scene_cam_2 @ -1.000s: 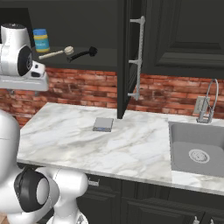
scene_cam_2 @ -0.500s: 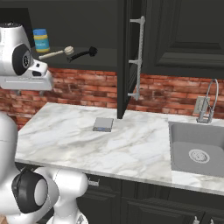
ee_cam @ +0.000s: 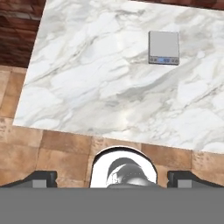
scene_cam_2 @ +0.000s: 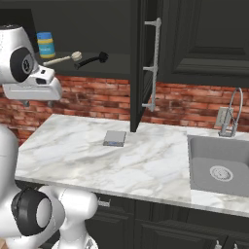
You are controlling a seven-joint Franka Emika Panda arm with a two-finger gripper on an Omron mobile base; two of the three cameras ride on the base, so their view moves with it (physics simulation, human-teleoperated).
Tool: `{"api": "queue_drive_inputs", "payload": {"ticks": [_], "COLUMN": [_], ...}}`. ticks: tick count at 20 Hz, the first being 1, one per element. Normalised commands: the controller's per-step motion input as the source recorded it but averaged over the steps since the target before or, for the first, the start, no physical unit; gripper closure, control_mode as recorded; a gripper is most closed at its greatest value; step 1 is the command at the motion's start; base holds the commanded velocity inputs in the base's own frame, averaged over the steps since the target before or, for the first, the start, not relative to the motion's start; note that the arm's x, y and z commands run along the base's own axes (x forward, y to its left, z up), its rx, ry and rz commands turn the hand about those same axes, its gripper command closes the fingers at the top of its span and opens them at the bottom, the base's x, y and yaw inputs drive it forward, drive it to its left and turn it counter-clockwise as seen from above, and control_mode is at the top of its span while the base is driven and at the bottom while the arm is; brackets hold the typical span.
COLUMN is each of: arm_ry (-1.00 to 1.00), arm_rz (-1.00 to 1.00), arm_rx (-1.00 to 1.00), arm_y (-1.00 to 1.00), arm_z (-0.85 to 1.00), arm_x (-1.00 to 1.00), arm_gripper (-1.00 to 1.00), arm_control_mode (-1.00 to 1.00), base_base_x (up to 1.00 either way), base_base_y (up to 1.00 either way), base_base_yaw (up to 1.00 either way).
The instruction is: Pick the dish brush and dish brush from the cabinet and place them on the counter.
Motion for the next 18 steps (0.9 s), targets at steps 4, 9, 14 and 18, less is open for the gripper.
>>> {"api": "queue_drive_inputs", "payload": {"ticks": [4,9,14,18], "arm_ry": [0.01,0.0,0.0,-0.01], "arm_rz": [-0.01,0.0,0.0,-0.02], "arm_rx": [0.0,0.0,0.0,0.0], "arm_y": [-0.05,-0.02,-0.06,-0.02], "arm_z": [-0.01,0.0,0.0,0.01], "arm_x": [0.0,0.06,0.2,0.26], "arm_gripper": [-1.0,-1.0,-1.0,-1.0], "arm_control_mode": [-1.0,-1.0,-1.0,-1.0], "base_base_x": [0.0,0.0,0.0,0.0], "base_base_y": [0.0,0.0,0.0,0.0], "base_base_yaw": [0.0,0.0,0.0,0.0]}}
